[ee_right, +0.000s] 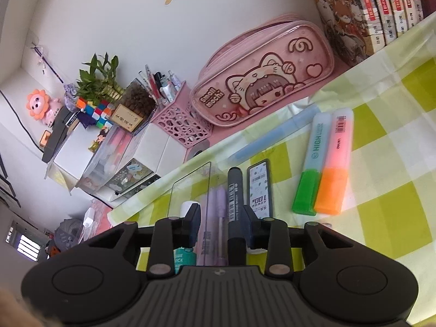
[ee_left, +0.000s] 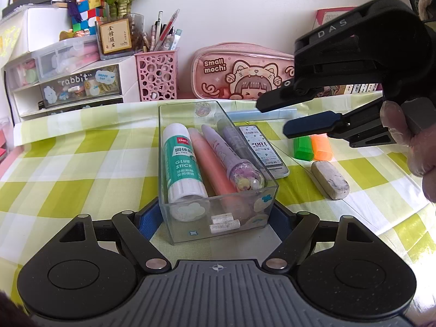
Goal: Organize stationery
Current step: 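Open the right gripper and withdraw it from the box, then reach the right gripper to the pale blue pen on the cloth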
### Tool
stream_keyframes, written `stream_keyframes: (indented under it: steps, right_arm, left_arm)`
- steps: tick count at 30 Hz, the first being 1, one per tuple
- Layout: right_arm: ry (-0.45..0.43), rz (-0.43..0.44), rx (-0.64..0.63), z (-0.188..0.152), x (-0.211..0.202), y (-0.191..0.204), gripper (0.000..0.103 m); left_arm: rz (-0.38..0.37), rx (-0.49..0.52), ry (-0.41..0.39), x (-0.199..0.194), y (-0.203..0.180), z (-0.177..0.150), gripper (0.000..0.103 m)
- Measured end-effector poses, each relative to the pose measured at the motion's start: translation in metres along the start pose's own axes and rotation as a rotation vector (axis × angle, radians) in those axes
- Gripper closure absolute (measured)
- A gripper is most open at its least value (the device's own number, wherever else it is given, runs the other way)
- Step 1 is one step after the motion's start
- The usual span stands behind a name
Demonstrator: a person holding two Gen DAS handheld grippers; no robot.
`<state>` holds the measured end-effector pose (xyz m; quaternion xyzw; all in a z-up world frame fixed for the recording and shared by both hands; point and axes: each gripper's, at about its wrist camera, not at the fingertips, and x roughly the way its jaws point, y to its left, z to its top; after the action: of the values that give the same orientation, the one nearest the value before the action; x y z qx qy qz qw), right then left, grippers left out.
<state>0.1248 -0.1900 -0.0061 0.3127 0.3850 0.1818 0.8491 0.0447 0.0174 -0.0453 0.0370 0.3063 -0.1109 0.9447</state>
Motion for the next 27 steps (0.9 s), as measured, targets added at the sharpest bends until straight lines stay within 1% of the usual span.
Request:
stream_keyframes:
  steps: [4,6,8,11,16,18,19,22,25,27]
  right_arm:
    - [-0.007,-0.043,-0.022,0.013,-0.001,-0.007,0.062]
    - [-0.015,-0.08,-0.07,0.021,-0.001,-0.007,0.059]
    - [-0.022,-0.122,-0.149,0.03,0.001,-0.006,0.058]
    - [-0.023,-0.195,-0.322,0.045,0.01,-0.002,0.056]
    - [-0.046,-0.281,-0.682,0.053,0.033,0.005,0.054]
    - [-0.026,-0.279,-0.771,0.052,0.043,0.005,0.054]
    - [-0.01,-0.264,-0.814,0.051,0.048,0.006,0.054]
    - [0.028,-0.229,-0.898,0.05,0.061,0.007,0.054]
    - [0.071,-0.229,-0.963,0.047,0.075,0.007,0.054]
    - [0.06,-0.237,-1.008,0.045,0.08,0.008,0.054]
  left_arm:
    - [0.0,0.0,0.0,0.0,0.0,0.0,0.025]
    - [0.0,0.0,0.0,0.0,0.0,0.0,0.025]
    - [0.0,0.0,0.0,0.0,0.0,0.0,0.025]
    - [0.0,0.0,0.0,0.0,0.0,0.0,0.025]
    - [0.0,0.0,0.0,0.0,0.0,0.0,0.025]
    - [0.0,0.0,0.0,0.0,0.0,0.0,0.025]
    - [0.0,0.0,0.0,0.0,0.0,0.0,0.025]
    - [0.0,0.001,0.001,0.0,0.0,0.0,0.024]
    - [0.0,0.0,0.0,0.0,0.0,0.0,0.024]
    - [0.0,0.0,0.0,0.0,0.0,0.0,0.024]
